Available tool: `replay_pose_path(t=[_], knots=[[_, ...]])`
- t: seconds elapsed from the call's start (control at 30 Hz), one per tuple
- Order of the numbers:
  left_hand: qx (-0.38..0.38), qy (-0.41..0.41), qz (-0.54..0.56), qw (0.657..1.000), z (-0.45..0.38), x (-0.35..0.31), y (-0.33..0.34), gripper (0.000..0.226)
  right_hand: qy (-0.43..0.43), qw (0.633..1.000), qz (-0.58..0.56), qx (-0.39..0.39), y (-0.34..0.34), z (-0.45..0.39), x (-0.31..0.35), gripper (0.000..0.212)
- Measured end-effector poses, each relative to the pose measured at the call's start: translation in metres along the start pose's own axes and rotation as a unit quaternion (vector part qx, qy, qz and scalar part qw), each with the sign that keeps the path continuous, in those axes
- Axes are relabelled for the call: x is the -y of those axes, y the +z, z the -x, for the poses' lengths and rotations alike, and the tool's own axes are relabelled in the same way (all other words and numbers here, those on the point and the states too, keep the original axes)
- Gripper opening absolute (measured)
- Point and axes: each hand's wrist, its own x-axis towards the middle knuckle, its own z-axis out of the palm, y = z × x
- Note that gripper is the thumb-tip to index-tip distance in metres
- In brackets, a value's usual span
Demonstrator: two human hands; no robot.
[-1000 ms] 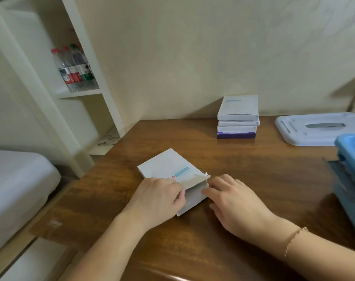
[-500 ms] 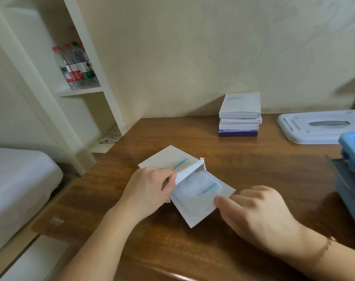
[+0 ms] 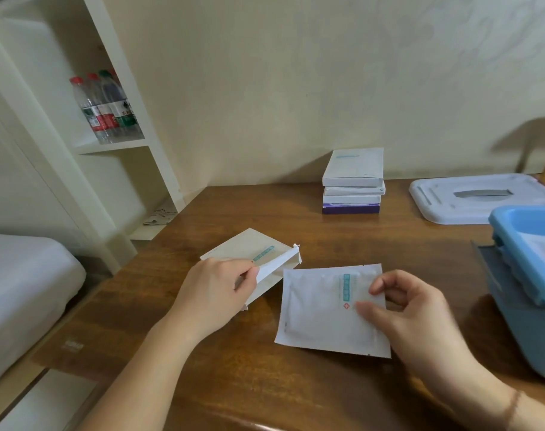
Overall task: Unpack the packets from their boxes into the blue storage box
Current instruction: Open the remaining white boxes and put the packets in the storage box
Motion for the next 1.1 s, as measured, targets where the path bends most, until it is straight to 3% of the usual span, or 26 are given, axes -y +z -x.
replay_pose_path(t=[0.2, 0.37, 0.4, 0.47, 0.5, 0.53, 0.6, 0.67, 0.7, 0.77, 0.83, 0.93, 1.1], knots=[[-0.018, -0.024, 0.013, 0.999, 0.003, -0.003, 0.000, 0.019, -0.026, 0.999, 0.025, -0.034, -0.014, 0.009, 0.008, 0.032], [0.031, 0.043, -0.084, 0.995, 0.015, -0.013, 0.015, 0.029, -0.062, 0.996, 0.041, 0.049, -0.031, 0.018, 0.032, 0.035], [0.012, 0.053, -0.092, 0.994, 0.016, -0.018, 0.013, 0.034, -0.064, 0.995, 0.047, 0.061, -0.034, 0.019, 0.036, 0.035], [-0.055, 0.032, -0.019, 0.998, 0.013, -0.033, 0.000, 0.047, -0.066, 0.993, 0.060, 0.083, -0.040, 0.023, 0.045, 0.035], [-0.077, 0.013, 0.082, 0.994, 0.009, -0.043, -0.008, 0.052, -0.068, 0.991, 0.064, 0.094, -0.043, 0.025, 0.048, 0.035], [-0.059, -0.010, 0.210, 0.976, 0.003, -0.053, -0.016, 0.052, -0.072, 0.990, 0.069, 0.102, -0.046, 0.026, 0.052, 0.035], [0.119, -0.007, 0.400, 0.909, -0.009, -0.082, -0.034, 0.044, -0.084, 0.987, 0.074, 0.114, -0.052, 0.031, 0.061, 0.034], [0.262, 0.049, 0.411, 0.872, -0.018, -0.107, -0.041, 0.033, -0.108, 0.985, 0.058, 0.119, -0.059, 0.039, 0.071, 0.035], [0.279, 0.068, 0.430, 0.856, -0.020, -0.118, -0.041, 0.029, -0.124, 0.985, 0.043, 0.115, -0.064, 0.043, 0.076, 0.036], [0.247, 0.065, 0.527, 0.811, -0.025, -0.137, -0.040, 0.025, -0.168, 0.983, -0.008, 0.070, -0.077, 0.055, 0.083, 0.039], [0.189, 0.038, 0.645, 0.739, -0.032, -0.158, -0.040, 0.022, -0.211, 0.973, -0.090, -0.002, -0.092, 0.067, 0.087, 0.045], [0.110, -0.012, 0.760, 0.640, -0.047, -0.198, -0.038, 0.030, -0.222, 0.963, -0.145, -0.047, -0.115, 0.079, 0.088, 0.069], [0.030, -0.014, 0.809, 0.587, -0.060, -0.272, -0.032, 0.030, -0.199, 0.969, -0.091, -0.118, -0.153, 0.078, 0.088, 0.044]])
